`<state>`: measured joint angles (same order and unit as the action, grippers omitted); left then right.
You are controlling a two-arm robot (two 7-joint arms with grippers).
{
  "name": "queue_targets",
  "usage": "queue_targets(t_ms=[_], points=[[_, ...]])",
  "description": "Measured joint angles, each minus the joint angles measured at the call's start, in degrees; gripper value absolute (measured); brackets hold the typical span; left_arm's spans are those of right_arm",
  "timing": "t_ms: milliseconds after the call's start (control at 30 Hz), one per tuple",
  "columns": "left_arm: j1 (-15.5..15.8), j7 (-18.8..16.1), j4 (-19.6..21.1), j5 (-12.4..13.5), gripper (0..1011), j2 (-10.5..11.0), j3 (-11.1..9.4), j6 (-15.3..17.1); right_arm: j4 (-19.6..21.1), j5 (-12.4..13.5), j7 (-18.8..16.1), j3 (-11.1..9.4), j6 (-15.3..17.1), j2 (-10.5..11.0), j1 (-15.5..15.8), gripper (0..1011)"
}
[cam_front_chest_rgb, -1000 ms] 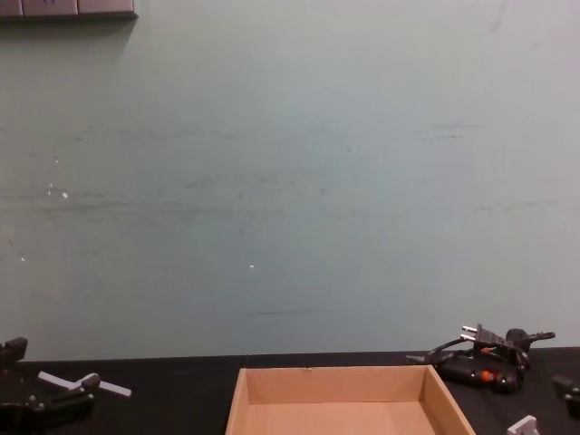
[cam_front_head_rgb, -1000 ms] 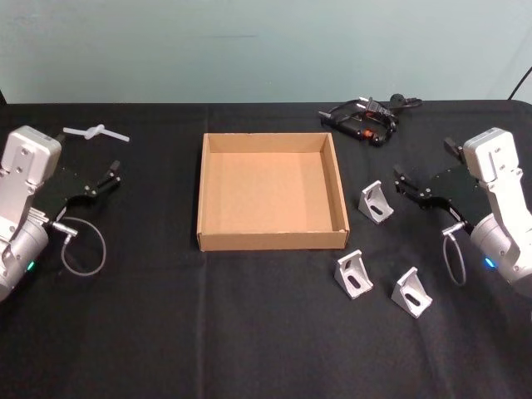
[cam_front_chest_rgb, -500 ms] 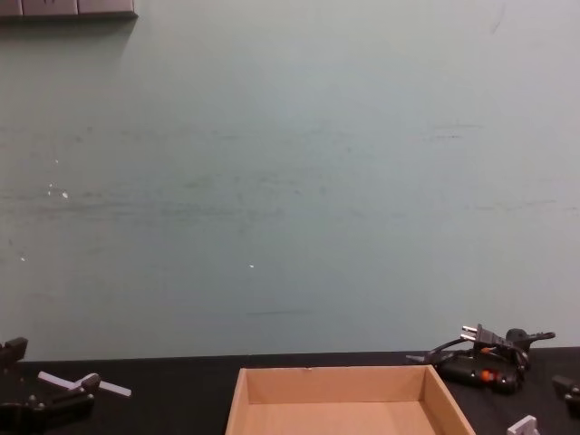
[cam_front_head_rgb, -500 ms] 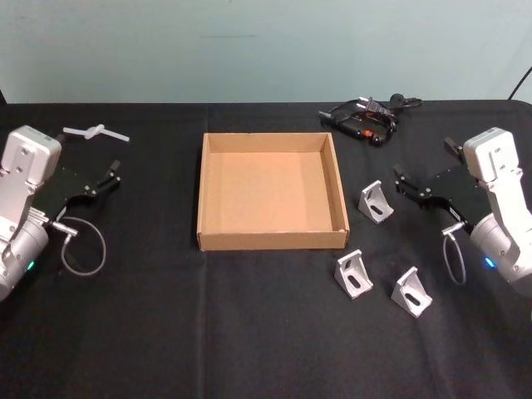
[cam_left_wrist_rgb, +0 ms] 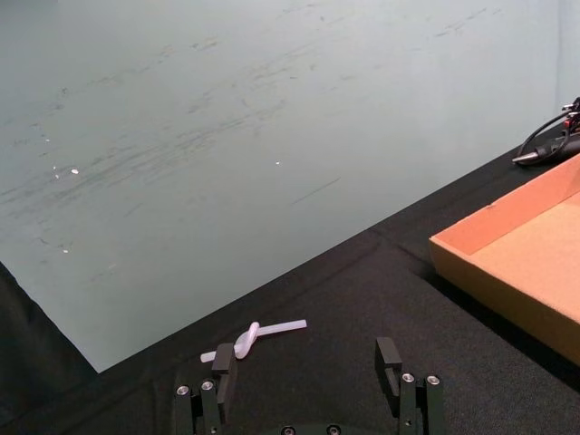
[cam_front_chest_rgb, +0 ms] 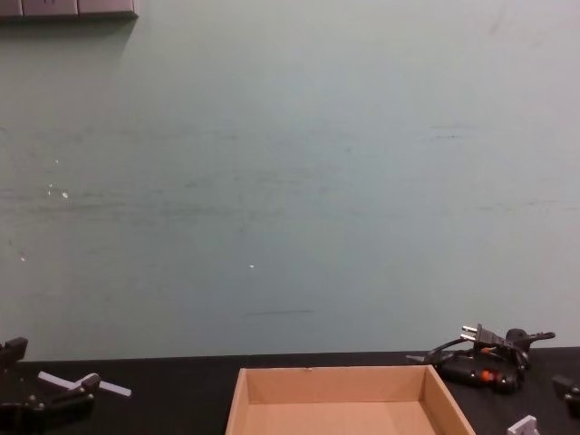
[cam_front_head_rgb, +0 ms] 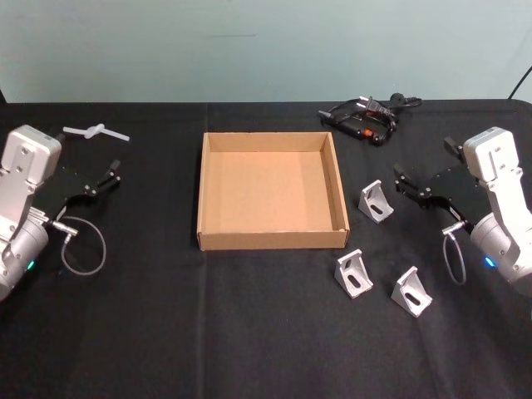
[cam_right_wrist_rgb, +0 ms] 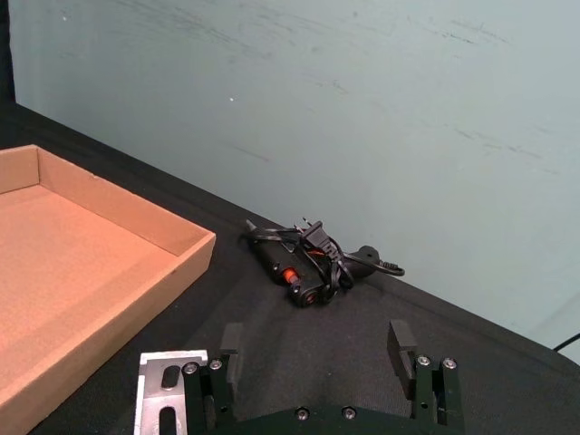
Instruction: Use one hand to pick up the angle iron from the table and place it into the box.
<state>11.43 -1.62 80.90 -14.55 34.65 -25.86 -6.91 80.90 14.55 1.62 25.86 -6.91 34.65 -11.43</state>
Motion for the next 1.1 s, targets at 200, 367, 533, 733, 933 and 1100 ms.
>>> queue_targets(t_ms=[200,367,533,733,933,1100], points=[[0.0,0.0,0.0,0.0,1005,0.0,0.0,0.0,0.4,-0.1,-0.2,-0.6,-0.4,0.1,0.5,1003],[0.0,0.0,0.0,0.0,1005,0.0,0.0,0.0,2.7,0.9,-1.6,-2.2,-1.0,0.8,2.6,1003],[0.0,0.0,0.0,0.0,1005,0.0,0.0,0.0,5.2,3.2,-3.8,-3.5,-0.7,1.6,4.5,1003],[0.0,0.0,0.0,0.0,1005,0.0,0.0,0.0,8.4,8.5,-9.2,-4.7,6.0,2.8,5.8,1003],[0.0,0.0,0.0,0.0,1005,0.0,0.0,0.0,9.8,12.0,-14.9,-4.3,16.2,3.8,3.7,1003],[0.0,0.0,0.0,0.0,1005,0.0,0.0,0.0,9.8,12.5,-18.2,-3.6,21.4,3.9,1.4,1003]])
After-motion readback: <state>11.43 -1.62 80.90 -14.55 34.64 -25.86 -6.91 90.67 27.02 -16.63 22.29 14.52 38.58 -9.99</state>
